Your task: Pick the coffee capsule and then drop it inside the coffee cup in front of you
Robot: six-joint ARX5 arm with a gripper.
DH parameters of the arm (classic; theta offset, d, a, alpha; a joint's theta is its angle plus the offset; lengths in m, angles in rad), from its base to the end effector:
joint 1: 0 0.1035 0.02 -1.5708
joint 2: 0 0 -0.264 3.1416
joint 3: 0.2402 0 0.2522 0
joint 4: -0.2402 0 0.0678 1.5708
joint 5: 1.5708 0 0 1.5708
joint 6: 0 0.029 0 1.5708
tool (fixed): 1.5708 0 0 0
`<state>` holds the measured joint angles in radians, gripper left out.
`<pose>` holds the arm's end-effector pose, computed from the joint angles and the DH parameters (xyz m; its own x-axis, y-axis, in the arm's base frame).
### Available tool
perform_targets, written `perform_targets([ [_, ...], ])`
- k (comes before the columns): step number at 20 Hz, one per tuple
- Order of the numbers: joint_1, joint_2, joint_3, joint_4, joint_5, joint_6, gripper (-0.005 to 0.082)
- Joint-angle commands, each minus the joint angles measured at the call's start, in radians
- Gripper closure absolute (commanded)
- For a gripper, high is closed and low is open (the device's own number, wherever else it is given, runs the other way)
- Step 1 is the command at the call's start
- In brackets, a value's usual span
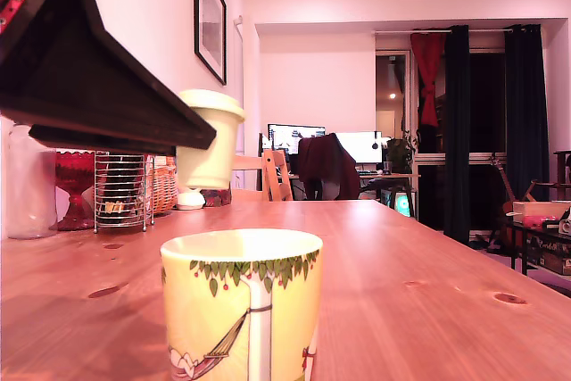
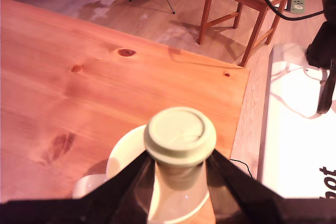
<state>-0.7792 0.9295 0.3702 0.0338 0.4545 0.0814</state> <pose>0.1211 -0.1375 0.1888 0.2445 -0.8585 -0.4507 0.9276 0.3425 -0.1492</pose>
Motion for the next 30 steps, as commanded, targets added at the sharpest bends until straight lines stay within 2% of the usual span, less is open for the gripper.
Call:
perform_targets([
  [1,-0.003,0.013,0.048,-0.034,-0.008,-0.003,0.0606],
  [9,-0.029,0.145,0.294,-0.309,-0.064,0.053,0.0606],
  [12,-0.058,0.215,0.386,-0.414,-0.100,0.058,0.0604],
  [15,-0.082,0.277,0.447,-0.490,-0.160,0.075,0.0604],
  [17,-0.086,0.311,0.473,-0.535,-0.164,0.077,0.0604],
  [25,-0.121,0.432,0.486,-0.572,-0.193,0.085,0.0603],
  [27,-0.126,0.439,0.487,-0.571,-0.218,0.085,0.0604],
  [30,-0.126,0.439,0.487,-0.574,-0.224,0.084,0.0604],
])
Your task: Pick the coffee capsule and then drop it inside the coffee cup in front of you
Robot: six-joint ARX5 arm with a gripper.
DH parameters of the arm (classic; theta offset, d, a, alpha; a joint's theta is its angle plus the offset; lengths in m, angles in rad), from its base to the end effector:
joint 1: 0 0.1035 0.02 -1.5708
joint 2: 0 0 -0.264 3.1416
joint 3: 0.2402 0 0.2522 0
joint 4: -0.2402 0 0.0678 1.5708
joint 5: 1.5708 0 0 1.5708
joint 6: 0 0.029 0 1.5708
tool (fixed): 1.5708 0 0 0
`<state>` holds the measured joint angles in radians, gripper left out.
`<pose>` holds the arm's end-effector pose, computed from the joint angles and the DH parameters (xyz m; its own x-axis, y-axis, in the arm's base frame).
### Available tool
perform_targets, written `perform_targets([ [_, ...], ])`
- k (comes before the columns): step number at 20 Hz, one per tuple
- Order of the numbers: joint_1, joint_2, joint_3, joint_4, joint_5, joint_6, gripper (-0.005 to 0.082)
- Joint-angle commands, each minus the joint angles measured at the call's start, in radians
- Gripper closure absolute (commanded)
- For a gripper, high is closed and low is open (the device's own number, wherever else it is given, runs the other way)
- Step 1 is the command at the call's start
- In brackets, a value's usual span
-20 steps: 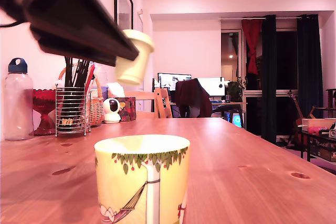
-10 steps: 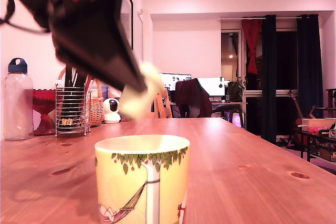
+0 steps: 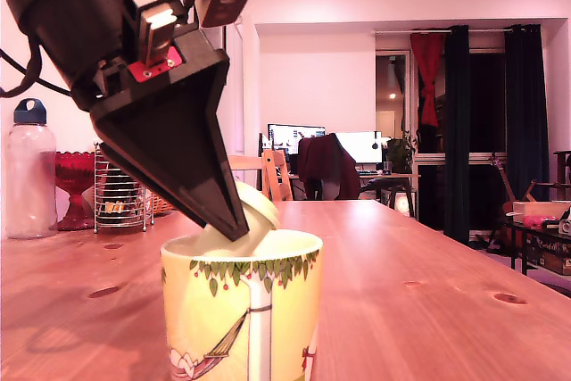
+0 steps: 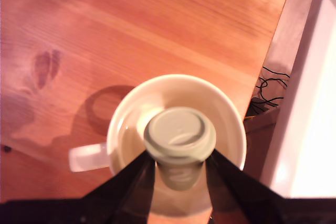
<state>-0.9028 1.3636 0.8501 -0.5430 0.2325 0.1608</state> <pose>0.1532 -0.2049 0.2102 0.1156 -0.5185 -0.8472 0.9097 0.3977 -0.1193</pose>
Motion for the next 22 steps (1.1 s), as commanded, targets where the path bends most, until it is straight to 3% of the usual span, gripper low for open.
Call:
perform_targets([
  [1,-0.003,0.005,0.007,0.002,-0.002,0.004,0.0604],
  [17,-0.003,0.005,0.007,-0.002,0.009,0.002,0.0584],
  [18,-0.003,0.005,0.007,-0.002,0.010,-0.004,0.0476],
  [20,-0.003,0.005,0.007,-0.003,0.010,-0.005,0.0132],
  [21,-0.003,0.005,0.009,-0.006,0.010,-0.006,0.0032],
  [22,-0.003,0.004,0.009,-0.008,0.010,-0.006,0.0015],
])
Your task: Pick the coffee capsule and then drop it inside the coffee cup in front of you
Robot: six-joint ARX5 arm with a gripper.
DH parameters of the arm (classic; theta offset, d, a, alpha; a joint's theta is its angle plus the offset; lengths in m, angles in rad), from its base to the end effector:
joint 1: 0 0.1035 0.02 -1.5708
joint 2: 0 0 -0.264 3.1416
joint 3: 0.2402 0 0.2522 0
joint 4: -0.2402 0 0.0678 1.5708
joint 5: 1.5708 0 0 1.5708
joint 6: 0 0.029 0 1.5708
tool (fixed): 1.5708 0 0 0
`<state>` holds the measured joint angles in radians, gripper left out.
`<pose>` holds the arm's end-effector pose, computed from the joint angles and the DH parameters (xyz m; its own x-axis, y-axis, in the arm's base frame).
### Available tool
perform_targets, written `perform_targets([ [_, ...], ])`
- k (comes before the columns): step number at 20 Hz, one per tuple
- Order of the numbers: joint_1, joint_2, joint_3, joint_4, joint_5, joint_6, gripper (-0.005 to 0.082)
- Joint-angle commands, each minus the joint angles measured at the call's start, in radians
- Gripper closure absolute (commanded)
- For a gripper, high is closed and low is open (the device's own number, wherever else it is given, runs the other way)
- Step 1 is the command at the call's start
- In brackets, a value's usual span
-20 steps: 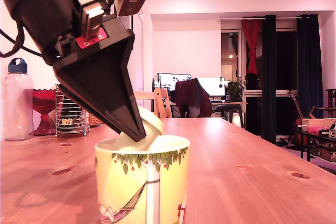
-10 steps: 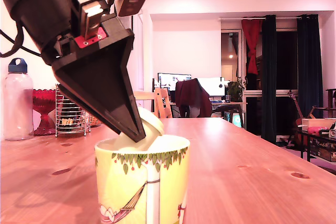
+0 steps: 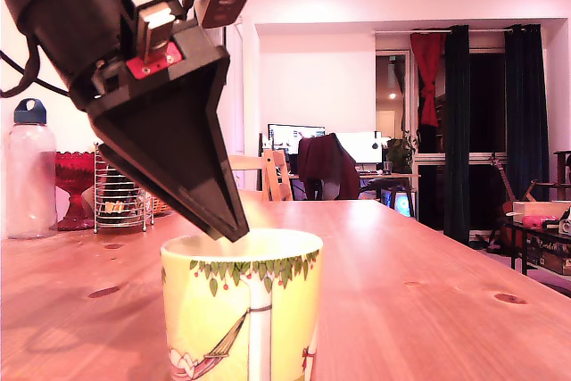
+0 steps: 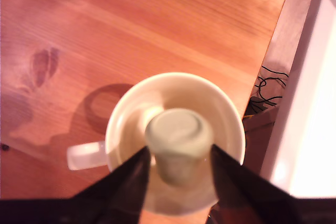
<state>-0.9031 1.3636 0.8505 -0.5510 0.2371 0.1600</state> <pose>0.1526 -0.2046 0.2100 0.1076 -0.5159 -0.8499 0.9095 0.3964 -0.1254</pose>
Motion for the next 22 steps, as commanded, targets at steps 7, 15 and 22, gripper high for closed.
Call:
perform_targets([
  [7,-0.002,-0.013,0.011,0.000,0.005,-0.005,0.0025],
  [15,0.002,-0.110,0.011,0.006,0.005,-0.003,0.0710],
  [22,0.059,-0.116,0.009,0.011,0.008,-0.032,0.0793],
])
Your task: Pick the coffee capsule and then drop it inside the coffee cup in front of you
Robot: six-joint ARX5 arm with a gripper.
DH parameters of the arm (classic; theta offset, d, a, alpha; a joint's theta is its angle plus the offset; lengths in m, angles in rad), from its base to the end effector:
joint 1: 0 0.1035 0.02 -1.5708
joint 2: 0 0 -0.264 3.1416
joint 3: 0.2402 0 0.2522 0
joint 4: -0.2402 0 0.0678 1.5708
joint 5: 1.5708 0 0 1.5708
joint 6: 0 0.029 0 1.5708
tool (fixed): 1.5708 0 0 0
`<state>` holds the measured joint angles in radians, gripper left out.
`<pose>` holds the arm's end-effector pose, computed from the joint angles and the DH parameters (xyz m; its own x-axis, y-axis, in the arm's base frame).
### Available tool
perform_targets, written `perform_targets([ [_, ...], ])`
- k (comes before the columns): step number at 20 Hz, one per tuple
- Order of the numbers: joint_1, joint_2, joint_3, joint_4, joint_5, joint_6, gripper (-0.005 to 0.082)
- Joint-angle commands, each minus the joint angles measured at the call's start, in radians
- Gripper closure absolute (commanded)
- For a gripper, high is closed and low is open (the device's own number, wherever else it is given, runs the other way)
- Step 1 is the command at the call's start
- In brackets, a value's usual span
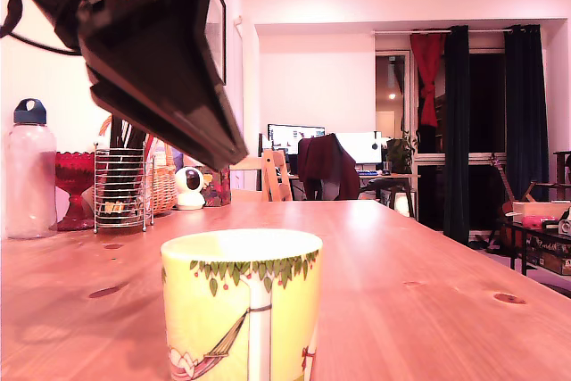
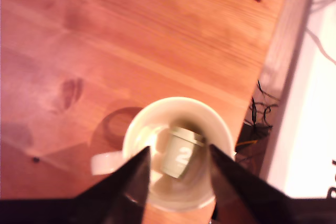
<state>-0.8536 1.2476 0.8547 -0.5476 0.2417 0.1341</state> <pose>0.1538 -0.1869 0.2380 0.1957 -0.5886 -0.7844 0.8881 0.4457 -0.1128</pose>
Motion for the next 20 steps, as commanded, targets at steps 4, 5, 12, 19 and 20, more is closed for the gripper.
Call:
perform_targets([
  [4,0.066,-0.033,0.002,0.027,0.006,-0.030,0.0793],
  [5,0.082,-0.048,0.002,0.023,0.010,-0.033,0.0793],
  [12,0.218,-0.232,-0.076,-0.014,0.012,-0.107,0.0793],
  [19,0.319,-0.343,-0.162,-0.064,-0.069,-0.163,0.0793],
  [20,0.332,-0.346,-0.179,-0.061,-0.075,-0.164,0.0793],
])
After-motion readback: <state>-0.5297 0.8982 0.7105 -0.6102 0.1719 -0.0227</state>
